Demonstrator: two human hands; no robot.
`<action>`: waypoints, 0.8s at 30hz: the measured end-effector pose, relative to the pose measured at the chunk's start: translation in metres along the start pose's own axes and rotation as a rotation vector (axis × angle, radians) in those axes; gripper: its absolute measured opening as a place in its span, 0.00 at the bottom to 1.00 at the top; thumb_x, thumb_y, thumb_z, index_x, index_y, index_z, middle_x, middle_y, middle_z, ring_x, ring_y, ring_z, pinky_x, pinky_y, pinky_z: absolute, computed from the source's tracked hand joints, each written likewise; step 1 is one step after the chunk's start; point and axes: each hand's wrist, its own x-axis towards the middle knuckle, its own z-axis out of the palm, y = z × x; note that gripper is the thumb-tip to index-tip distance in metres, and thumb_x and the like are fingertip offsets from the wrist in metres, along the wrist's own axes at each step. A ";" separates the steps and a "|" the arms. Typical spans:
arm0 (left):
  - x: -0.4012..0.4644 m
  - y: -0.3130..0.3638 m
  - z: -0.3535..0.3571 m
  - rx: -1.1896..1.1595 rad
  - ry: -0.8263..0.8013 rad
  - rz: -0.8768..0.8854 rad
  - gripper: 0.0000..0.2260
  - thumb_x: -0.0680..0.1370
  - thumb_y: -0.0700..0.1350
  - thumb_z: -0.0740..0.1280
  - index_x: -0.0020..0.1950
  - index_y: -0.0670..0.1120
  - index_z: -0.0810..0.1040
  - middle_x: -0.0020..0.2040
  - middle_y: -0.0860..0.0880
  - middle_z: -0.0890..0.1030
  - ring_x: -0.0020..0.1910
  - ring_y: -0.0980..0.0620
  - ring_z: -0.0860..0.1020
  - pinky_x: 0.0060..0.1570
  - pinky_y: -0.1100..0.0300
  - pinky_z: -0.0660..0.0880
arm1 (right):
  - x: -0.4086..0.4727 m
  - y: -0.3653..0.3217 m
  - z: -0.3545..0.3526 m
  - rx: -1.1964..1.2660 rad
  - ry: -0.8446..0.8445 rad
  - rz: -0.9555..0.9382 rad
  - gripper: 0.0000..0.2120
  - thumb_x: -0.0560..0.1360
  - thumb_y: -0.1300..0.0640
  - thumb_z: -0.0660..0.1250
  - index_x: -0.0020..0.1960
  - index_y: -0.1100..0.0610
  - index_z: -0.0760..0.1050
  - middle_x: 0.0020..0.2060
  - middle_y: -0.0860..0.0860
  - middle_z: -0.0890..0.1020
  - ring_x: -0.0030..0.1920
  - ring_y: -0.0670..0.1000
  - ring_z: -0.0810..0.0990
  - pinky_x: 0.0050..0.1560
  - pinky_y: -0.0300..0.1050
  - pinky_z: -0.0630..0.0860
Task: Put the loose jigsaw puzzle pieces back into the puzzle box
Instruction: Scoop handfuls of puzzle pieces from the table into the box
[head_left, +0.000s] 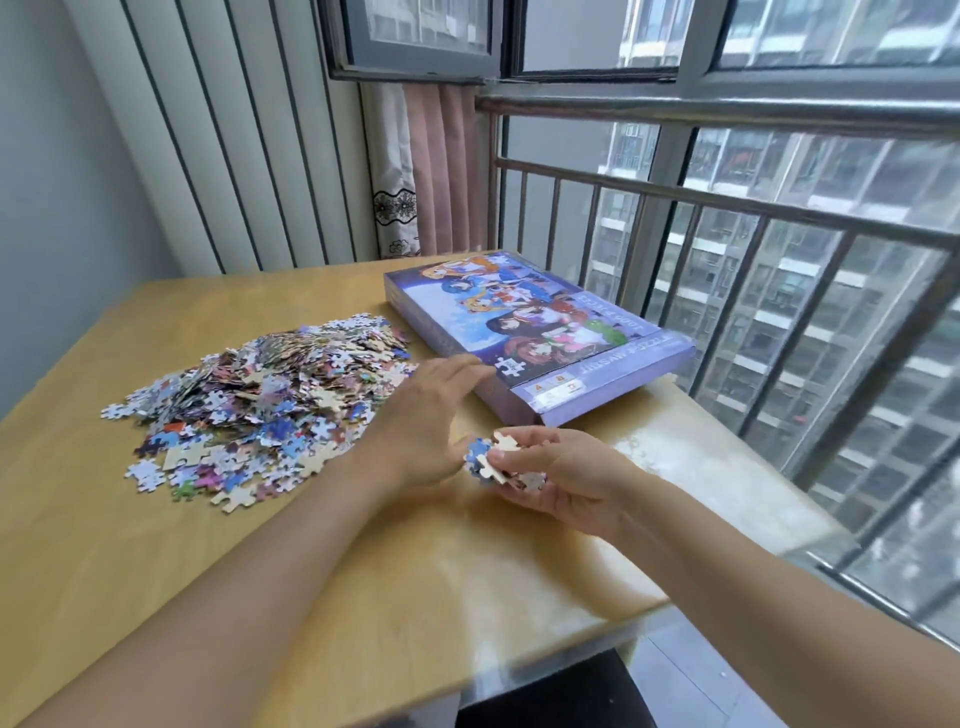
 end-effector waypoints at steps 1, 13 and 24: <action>0.009 0.000 0.008 0.016 -0.013 0.001 0.32 0.71 0.49 0.76 0.74 0.50 0.70 0.73 0.50 0.70 0.72 0.48 0.68 0.73 0.51 0.65 | -0.003 -0.001 -0.004 -0.012 -0.012 -0.002 0.20 0.72 0.71 0.74 0.63 0.66 0.78 0.51 0.60 0.85 0.45 0.53 0.85 0.44 0.44 0.83; 0.039 0.028 0.034 -0.123 0.513 -0.127 0.11 0.79 0.51 0.69 0.38 0.50 0.79 0.35 0.55 0.79 0.41 0.47 0.75 0.39 0.56 0.69 | -0.016 -0.014 -0.032 0.116 0.150 -0.074 0.18 0.71 0.74 0.73 0.60 0.67 0.77 0.53 0.65 0.84 0.45 0.58 0.86 0.39 0.46 0.84; 0.027 0.001 0.001 -0.525 0.750 -0.406 0.09 0.79 0.48 0.71 0.44 0.45 0.85 0.35 0.50 0.82 0.35 0.48 0.78 0.35 0.56 0.72 | 0.040 -0.080 -0.009 -0.040 0.398 -0.184 0.17 0.68 0.75 0.76 0.53 0.66 0.77 0.51 0.62 0.82 0.50 0.60 0.85 0.49 0.51 0.84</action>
